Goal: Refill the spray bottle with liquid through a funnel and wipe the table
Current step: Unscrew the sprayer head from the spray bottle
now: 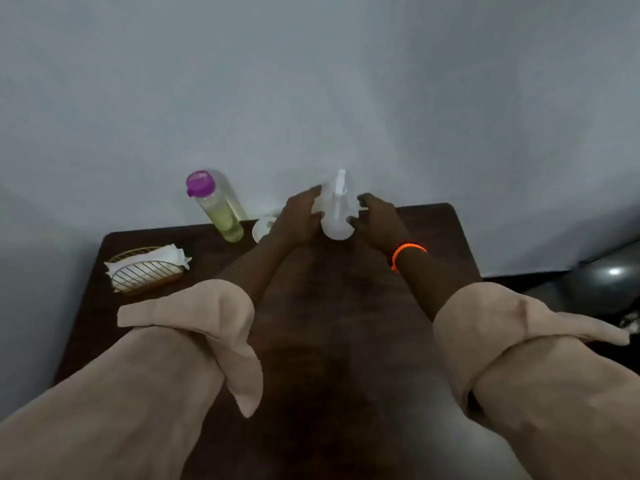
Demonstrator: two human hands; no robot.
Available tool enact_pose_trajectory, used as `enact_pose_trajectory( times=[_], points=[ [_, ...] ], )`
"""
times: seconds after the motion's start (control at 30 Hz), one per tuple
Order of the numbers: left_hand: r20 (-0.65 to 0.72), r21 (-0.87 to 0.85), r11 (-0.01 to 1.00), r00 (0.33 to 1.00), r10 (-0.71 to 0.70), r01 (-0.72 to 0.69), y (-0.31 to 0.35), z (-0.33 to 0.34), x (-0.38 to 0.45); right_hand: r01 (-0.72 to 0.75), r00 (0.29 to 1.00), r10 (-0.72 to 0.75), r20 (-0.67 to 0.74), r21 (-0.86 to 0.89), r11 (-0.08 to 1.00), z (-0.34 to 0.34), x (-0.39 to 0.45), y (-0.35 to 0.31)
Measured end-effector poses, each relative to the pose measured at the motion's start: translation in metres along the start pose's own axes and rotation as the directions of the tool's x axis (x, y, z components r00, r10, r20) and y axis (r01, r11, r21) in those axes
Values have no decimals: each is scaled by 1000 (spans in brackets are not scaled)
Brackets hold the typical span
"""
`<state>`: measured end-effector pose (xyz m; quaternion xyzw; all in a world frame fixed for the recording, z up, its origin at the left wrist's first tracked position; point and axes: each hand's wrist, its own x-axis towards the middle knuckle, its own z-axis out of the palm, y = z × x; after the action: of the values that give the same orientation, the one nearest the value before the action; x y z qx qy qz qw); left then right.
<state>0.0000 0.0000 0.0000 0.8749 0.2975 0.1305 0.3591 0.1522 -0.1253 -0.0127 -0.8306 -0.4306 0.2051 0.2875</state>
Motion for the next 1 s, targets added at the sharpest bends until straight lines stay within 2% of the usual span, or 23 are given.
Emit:
enact_pose_trajectory(
  times=[0.13,0.3,0.53,0.73,0.9,1.0],
  points=[
    [12,-6,1000,1000,-18,18,3,1,21,16,1000,-15,-18,58,998,8,13,-4],
    [16,-22,999,999,32,-32,0,10,35,87,993,-73,-96,149,985,23,25,-2],
    [-23,-32,999,999,31,-32,-2,2,15,177,981,-165,-106,126,976,26,8,-15],
    [14,-140,990,999,-29,31,8,-25,-91,308,950,-312,-5,185,933,40,-67,-43],
    [101,-175,951,965,-240,255,7,-23,-197,303,945,-323,46,242,922,69,-158,-66],
    [95,-234,910,940,-328,342,-9,-16,-244,286,946,-314,83,248,926,91,-198,-70]
  ],
)
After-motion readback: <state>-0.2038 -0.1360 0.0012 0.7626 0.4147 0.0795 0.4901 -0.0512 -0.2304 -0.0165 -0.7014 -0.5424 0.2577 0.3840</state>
